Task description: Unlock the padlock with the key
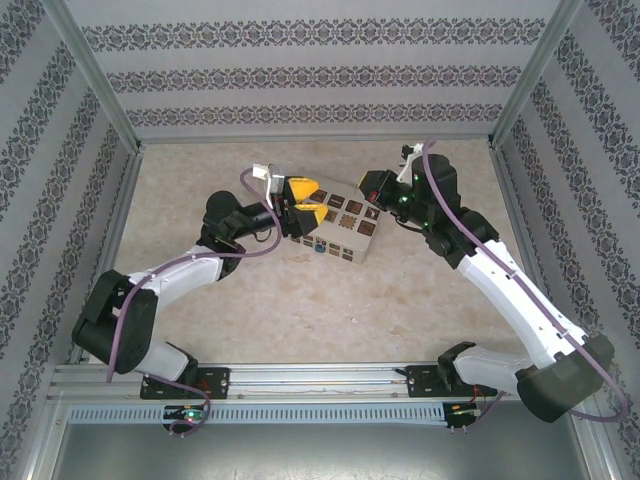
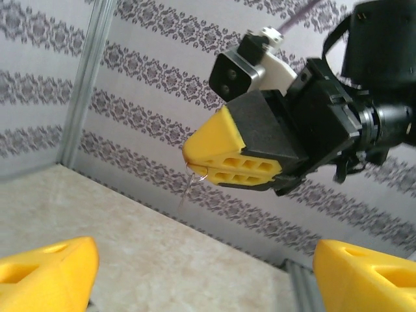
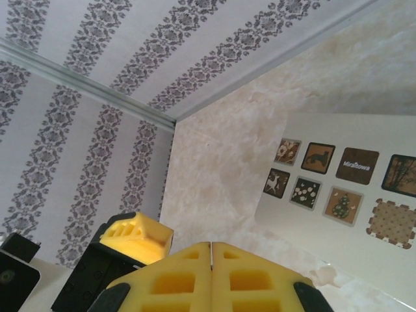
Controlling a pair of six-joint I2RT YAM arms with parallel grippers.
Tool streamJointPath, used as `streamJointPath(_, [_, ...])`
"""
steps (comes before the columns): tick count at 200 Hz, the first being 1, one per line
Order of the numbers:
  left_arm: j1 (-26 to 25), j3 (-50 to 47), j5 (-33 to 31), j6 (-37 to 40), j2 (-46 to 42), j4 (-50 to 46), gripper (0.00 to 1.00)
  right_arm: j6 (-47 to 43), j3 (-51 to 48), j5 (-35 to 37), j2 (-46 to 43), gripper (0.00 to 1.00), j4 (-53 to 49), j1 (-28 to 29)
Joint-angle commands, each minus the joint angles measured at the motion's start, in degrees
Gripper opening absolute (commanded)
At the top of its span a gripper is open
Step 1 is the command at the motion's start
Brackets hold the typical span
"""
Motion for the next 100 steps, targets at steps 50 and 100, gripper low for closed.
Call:
streamJointPath(50, [-2.8,2.2,0.0,32.9,-3.8,-17.1,0.8,-0.6,4.1,-4.8,1.9,0.0,-2.1,2.1])
streamJointPath(100, [-2.9,4.4,0.0,31.5,-0.4,-13.1,0.68,0.1,5.3,-5.5,3.6,0.0,-1.9,4.5])
